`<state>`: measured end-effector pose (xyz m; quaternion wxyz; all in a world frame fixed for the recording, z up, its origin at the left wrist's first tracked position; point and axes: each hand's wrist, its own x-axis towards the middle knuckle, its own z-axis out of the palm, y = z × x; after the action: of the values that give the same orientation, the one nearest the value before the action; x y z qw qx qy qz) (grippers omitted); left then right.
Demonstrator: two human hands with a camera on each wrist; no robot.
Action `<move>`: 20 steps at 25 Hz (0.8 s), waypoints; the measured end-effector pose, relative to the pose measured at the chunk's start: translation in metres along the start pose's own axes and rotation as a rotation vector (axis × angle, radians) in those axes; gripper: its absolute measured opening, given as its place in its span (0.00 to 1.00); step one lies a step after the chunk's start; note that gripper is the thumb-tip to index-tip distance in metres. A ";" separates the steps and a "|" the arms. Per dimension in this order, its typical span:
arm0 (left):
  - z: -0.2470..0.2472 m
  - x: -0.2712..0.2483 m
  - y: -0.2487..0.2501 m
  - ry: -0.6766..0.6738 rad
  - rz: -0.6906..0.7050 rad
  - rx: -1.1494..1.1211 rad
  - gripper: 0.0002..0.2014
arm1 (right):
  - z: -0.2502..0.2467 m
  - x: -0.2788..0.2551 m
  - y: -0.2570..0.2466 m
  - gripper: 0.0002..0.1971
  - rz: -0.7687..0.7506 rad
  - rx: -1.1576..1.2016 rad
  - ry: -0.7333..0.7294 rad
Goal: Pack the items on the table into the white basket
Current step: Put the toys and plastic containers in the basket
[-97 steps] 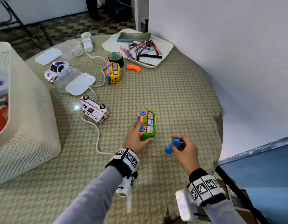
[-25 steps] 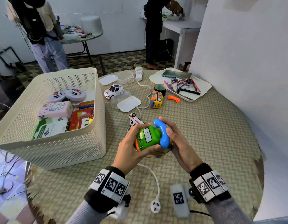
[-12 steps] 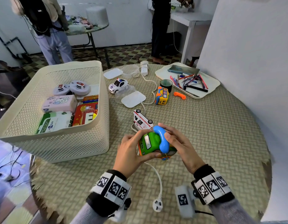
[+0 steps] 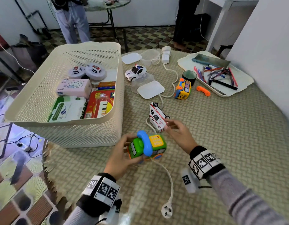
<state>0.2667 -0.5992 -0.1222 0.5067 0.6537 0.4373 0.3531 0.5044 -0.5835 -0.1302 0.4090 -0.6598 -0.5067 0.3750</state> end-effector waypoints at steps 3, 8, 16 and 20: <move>-0.008 -0.001 -0.022 0.081 -0.066 0.004 0.30 | 0.008 0.052 0.021 0.25 -0.030 -0.369 0.068; -0.010 0.006 -0.033 0.161 -0.124 -0.037 0.30 | 0.028 0.098 0.044 0.43 0.067 -0.423 -0.070; -0.001 0.018 -0.045 0.225 -0.114 -0.052 0.30 | 0.010 0.070 0.050 0.29 0.188 -0.045 0.078; 0.004 0.019 -0.045 0.219 -0.095 -0.049 0.31 | -0.004 0.028 0.064 0.24 0.234 0.106 0.075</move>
<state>0.2676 -0.5782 -0.1670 0.4878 0.5770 0.5119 0.4088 0.5367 -0.5664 -0.1903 0.4155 -0.7056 -0.3898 0.4214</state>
